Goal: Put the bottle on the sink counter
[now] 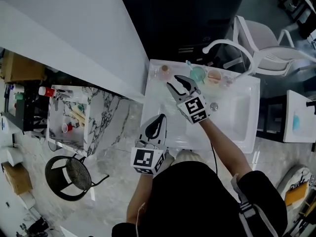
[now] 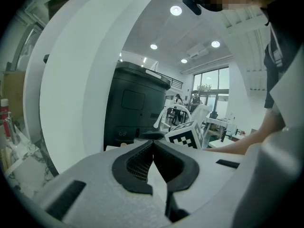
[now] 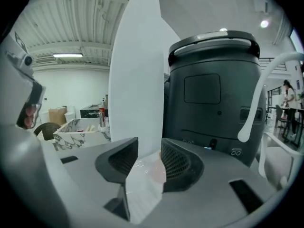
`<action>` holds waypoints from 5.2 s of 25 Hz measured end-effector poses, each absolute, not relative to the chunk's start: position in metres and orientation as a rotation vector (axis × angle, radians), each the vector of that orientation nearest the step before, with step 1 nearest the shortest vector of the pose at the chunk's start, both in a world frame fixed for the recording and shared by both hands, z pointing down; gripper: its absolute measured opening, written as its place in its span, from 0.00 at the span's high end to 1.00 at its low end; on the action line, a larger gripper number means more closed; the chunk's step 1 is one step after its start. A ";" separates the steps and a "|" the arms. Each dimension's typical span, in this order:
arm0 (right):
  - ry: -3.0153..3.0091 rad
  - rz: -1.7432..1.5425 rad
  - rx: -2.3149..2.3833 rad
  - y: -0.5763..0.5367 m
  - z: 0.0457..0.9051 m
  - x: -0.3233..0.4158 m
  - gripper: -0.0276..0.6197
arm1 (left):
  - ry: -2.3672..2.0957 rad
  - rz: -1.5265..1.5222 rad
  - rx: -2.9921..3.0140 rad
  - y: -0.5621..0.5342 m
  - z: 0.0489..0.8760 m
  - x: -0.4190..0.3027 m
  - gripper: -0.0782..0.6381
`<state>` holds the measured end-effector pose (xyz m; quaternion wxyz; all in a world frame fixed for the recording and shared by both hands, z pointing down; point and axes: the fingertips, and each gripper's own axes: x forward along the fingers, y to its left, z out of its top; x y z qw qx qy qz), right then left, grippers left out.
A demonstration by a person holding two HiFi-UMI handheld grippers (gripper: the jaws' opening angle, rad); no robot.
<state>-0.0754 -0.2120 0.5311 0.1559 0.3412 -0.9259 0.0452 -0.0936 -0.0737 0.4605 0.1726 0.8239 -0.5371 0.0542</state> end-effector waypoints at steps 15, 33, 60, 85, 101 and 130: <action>-2.756 0.161 0.883 -0.140 0.468 -0.044 0.83 | -1.620 0.079 2.303 -0.060 0.447 -0.072 0.87; -2.802 0.175 0.777 -0.086 0.447 -0.020 0.91 | -1.685 0.052 2.261 -0.057 0.447 -0.062 0.87; -2.776 0.200 0.923 -0.071 0.441 0.042 0.95 | -1.614 0.069 2.328 -0.055 0.442 -0.020 0.87; -2.494 0.187 1.545 0.054 0.413 0.108 0.95 | -1.090 0.082 2.616 0.040 0.430 0.025 0.87; -2.451 0.233 1.651 0.106 0.413 0.121 0.95 | -1.011 0.091 2.661 0.079 0.429 0.030 0.87; -2.459 0.225 1.649 0.109 0.417 0.109 0.95 | -1.020 0.091 2.667 0.082 0.430 0.022 0.87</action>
